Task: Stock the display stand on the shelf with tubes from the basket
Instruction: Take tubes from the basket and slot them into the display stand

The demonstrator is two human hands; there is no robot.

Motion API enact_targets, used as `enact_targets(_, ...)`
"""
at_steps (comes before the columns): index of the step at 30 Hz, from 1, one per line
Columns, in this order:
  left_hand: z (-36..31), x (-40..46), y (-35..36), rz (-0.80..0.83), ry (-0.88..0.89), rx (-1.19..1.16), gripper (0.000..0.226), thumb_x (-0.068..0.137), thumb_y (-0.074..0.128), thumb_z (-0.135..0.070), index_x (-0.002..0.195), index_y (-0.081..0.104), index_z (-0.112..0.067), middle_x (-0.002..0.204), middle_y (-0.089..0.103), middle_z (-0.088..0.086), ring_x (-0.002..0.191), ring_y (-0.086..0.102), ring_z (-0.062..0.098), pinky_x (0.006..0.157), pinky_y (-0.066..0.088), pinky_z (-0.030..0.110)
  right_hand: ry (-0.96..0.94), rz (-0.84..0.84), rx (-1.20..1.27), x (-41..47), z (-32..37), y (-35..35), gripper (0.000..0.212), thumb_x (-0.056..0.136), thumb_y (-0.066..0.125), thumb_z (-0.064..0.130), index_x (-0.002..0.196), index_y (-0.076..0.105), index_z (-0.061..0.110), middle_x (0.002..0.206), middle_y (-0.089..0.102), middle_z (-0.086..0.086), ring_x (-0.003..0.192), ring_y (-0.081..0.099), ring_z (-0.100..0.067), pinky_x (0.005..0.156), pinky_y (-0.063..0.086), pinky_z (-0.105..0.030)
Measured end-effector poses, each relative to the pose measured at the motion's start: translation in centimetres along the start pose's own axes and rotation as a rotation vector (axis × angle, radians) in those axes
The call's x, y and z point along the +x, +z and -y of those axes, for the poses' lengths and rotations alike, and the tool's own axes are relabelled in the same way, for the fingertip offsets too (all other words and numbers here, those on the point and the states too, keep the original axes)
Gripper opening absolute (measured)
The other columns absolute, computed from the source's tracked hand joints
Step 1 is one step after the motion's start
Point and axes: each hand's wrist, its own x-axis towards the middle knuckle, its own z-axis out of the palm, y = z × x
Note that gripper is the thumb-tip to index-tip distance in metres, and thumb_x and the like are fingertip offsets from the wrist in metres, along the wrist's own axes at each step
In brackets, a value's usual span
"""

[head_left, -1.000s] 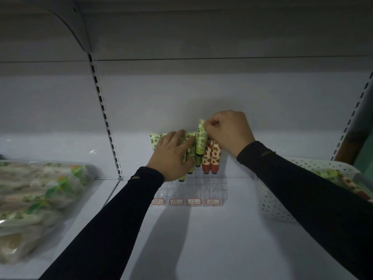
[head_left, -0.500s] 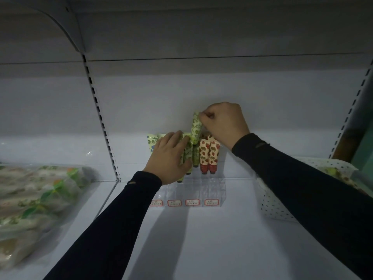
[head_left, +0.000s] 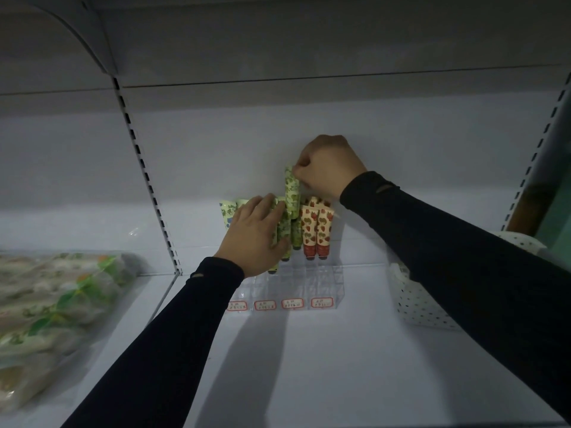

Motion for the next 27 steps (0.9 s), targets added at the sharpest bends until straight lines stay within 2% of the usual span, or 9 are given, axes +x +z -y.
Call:
enact_targets(4,0.0,-0.1,0.0,0.008,-0.007,-0.001,0.082,0.078,0.03,-0.054,0.148,0.042,-0.012,0.155,0.036,0.016,0.143,0.028,0.039,0.116,0.024,0.053,0.002,0.029,0.026,-0.3,0.0,0.4,0.036,0.09,0.055,0.019,0.054,0.051,0.013,0.058,0.048,0.004,0.051,0.041,-0.007,0.065,0.033,-0.022)
enact_targets(8,-0.2,-0.2,-0.3,0.009,-0.007,-0.004,0.073,0.083,0.044,-0.043,0.147,0.042,-0.01,0.155,0.036,0.017,0.143,0.029,0.041,0.116,0.024,0.054,-0.009,0.071,0.033,-0.4,0.4,0.4,0.024,0.089,0.056,0.017,0.07,0.065,0.005,0.074,0.06,-0.002,0.069,0.055,-0.016,0.067,0.041,-0.023)
enact_targets(11,-0.4,-0.3,-0.3,-0.005,0.004,-0.01,0.069,0.081,0.05,-0.035,0.142,0.048,-0.005,0.15,0.042,0.02,0.138,0.035,0.044,0.111,0.031,0.059,-0.019,0.116,0.005,-1.1,0.3,1.1,0.029,0.089,0.055,0.015,0.062,0.058,0.005,0.065,0.056,-0.004,0.066,0.055,-0.02,0.064,0.041,-0.026)
enact_targets(15,-0.3,-0.3,-0.3,-0.016,0.008,-0.008,0.066,0.079,0.053,-0.032,0.138,0.052,-0.001,0.146,0.046,0.023,0.134,0.041,0.047,0.108,0.035,0.059,-0.023,0.084,0.021,-2.8,-0.4,2.8,0.043,0.089,0.053,0.014,0.048,0.039,0.013,0.052,0.035,0.003,0.047,0.033,-0.01,0.062,0.029,-0.026)
enact_targets(18,-0.4,-0.2,-0.2,-0.015,0.008,-0.008,0.066,0.078,0.054,-0.03,0.138,0.052,-0.001,0.146,0.047,0.024,0.133,0.041,0.048,0.108,0.035,0.059,-0.017,0.054,0.034,-3.7,-0.4,3.4,0.049,0.09,0.053,0.015,0.046,0.032,0.019,0.051,0.032,0.006,0.046,0.027,-0.007,0.063,0.029,-0.025)
enact_targets(20,-0.4,-0.2,-0.2,-0.009,0.003,-0.008,0.068,0.077,0.053,-0.03,0.139,0.051,-0.001,0.147,0.045,0.024,0.134,0.04,0.048,0.109,0.034,0.059,0.019,0.026,0.054,-4.0,-0.3,3.9,0.046,0.09,0.052,0.015,0.048,0.034,0.018,0.05,0.034,0.004,0.046,0.03,-0.008,0.061,0.031,-0.026)
enact_targets(23,-0.5,-0.2,-0.3,0.005,-0.009,-0.017,0.073,0.076,0.051,-0.032,0.143,0.047,-0.003,0.151,0.041,0.022,0.138,0.035,0.046,0.112,0.03,0.057,0.055,0.024,0.049,-4.9,-0.2,5.0,0.035,0.09,0.052,0.018,0.056,0.048,0.012,0.056,0.047,-0.003,0.053,0.043,-0.019,0.06,0.037,-0.028)
enact_targets(27,-0.5,-0.3,-0.4,0.026,-0.026,-0.024,0.077,0.076,0.047,-0.033,0.148,0.04,-0.006,0.156,0.034,0.019,0.143,0.027,0.042,0.116,0.023,0.054,0.055,0.03,0.039,-5.6,-0.1,5.6,0.032,0.091,0.051,0.022,0.061,0.05,0.011,0.061,0.049,-0.005,0.06,0.046,-0.021,0.061,0.032,-0.027)
